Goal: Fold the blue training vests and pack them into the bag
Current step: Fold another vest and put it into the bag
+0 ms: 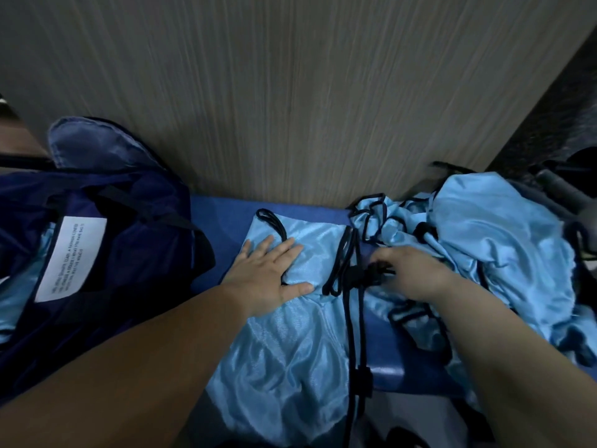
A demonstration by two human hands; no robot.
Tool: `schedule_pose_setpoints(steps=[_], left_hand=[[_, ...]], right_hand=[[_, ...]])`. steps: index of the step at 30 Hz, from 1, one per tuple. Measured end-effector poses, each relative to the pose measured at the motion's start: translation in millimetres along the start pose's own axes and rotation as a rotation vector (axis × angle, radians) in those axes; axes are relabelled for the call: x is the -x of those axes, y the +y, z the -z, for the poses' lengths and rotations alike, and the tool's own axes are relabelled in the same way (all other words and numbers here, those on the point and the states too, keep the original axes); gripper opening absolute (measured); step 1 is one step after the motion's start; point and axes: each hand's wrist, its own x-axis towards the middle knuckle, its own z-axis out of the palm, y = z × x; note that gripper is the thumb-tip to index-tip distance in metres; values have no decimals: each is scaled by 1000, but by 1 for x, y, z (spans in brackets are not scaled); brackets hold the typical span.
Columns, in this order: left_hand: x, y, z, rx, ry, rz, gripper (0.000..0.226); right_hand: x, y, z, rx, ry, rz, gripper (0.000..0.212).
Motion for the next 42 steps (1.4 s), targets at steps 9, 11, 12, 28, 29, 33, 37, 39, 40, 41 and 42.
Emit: schedule_pose_setpoints(steps=[9,11,12,28,29,33,37,39,40,41,42], left_hand=[[13,16,-2,-21,74,-245,79],[10,21,-4,-12,38,-260,77],[9,22,-5,-11,32,-255,78],[15,16,-6,248,298,-138,62],[12,16,-6,204,285,-129,57],[5,20,-2,35,10,-90,61],[4,20,1,7,-45,-72,64],[5,20,1,0,-63,-64,66],[4,20,1,1,-67,-60,67],[4,20,1,4,-69,-54,67],[2,20,2,5,-69,-43,68]], right_hand=[[13,-2,10,31,220,-54,50],[12,-28,13,-116,324,5,46],[11,-40,12,-177,354,33,42],[-43,-59,3,-90,119,-42,53],[-46,-56,0,-180,234,-66,53],[-54,-54,-9,-233,217,-179,74],[-59,-56,-1,-326,140,-207,61],[-61,-57,2,-279,109,-201,44],[-62,-58,4,-242,107,-189,36],[-62,-60,4,-222,125,-178,30],[-63,-61,5,-231,170,-166,25]])
